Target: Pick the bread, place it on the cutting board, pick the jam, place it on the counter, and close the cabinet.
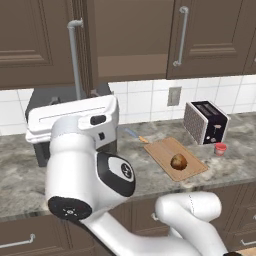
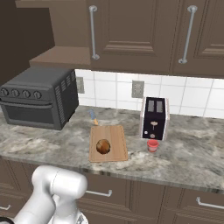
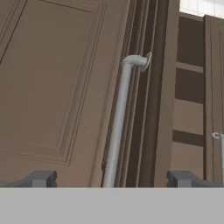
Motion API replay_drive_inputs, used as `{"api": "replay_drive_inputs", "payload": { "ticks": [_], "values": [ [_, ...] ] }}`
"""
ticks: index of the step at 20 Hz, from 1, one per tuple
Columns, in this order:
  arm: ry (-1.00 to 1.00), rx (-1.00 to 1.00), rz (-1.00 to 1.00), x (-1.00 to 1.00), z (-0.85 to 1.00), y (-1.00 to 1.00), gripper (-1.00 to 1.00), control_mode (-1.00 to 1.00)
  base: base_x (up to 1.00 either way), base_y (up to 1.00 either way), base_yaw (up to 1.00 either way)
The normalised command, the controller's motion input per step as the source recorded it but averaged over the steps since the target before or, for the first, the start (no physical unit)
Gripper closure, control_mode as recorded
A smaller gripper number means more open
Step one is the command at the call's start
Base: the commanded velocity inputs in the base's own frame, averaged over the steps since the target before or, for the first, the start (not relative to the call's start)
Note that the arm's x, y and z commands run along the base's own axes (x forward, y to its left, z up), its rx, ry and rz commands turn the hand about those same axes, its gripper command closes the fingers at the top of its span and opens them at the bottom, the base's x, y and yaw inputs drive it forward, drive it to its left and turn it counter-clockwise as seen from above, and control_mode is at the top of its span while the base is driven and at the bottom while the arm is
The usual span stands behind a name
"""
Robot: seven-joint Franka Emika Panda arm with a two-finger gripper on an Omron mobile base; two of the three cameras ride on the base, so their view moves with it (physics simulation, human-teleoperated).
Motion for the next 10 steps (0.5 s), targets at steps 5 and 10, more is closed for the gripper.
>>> {"api": "replay_drive_inputs", "payload": {
  "ticks": [5,10],
  "values": [
    [-0.06,0.00,-0.08,0.08,0.00,0.08,-1.00,-1.00,0.00,0.00,0.00],
    [-0.05,0.00,-0.10,0.04,0.00,0.03,-1.00,-1.00,0.00,0.00,0.00]
  ]
}}
